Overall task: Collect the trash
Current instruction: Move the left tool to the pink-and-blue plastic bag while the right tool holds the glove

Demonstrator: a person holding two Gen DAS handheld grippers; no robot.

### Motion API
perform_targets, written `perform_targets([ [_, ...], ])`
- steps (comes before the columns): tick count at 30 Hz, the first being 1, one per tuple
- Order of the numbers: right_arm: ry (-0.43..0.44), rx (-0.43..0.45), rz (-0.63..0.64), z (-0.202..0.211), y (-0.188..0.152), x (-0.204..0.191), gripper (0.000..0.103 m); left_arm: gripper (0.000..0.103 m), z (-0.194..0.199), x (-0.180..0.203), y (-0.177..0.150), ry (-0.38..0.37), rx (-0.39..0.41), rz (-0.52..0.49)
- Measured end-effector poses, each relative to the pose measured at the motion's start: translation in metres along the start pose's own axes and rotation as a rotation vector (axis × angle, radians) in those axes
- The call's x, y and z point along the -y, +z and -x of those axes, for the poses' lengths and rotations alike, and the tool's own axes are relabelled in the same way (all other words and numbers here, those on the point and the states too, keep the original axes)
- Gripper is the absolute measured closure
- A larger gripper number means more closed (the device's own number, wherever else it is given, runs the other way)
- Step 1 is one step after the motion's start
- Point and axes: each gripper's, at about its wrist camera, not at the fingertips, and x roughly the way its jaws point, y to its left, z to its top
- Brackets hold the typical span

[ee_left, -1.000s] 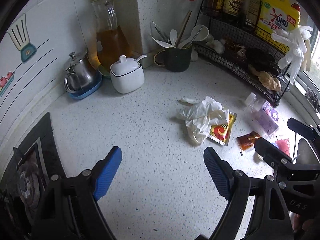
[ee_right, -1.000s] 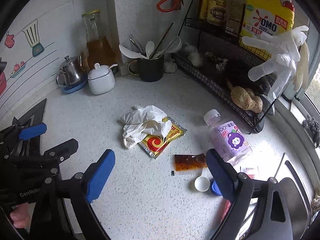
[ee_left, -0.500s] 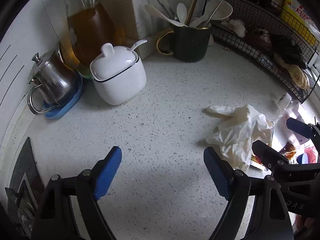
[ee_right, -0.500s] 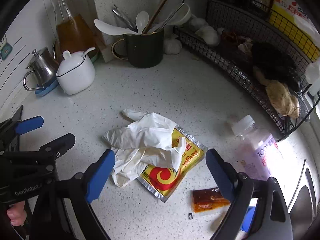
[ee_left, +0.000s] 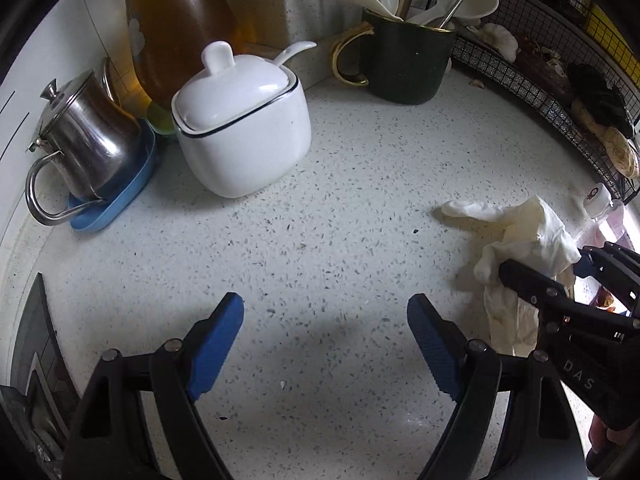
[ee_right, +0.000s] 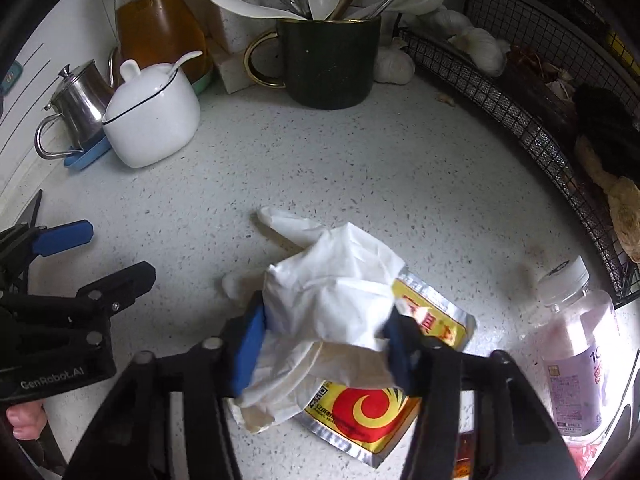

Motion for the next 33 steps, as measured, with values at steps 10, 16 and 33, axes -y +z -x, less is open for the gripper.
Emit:
perform_targets([
  [10,-0.011,0.019,-0.16,0.051,-0.041,0.024,0.092,0.021,0.03,0.042,-0.006,-0.087,0.015,-0.128],
  [16,-0.065,0.046,-0.279,0.08,-0.068,0.049,0.092,0.021,0.049,0.08,-0.008,-0.148,0.029,-0.253],
  [33,-0.194,0.072,-0.469,0.152,-0.137,0.073,0.092,0.02,0.066,0.145,-0.013,-0.291,-0.009,-0.385],
])
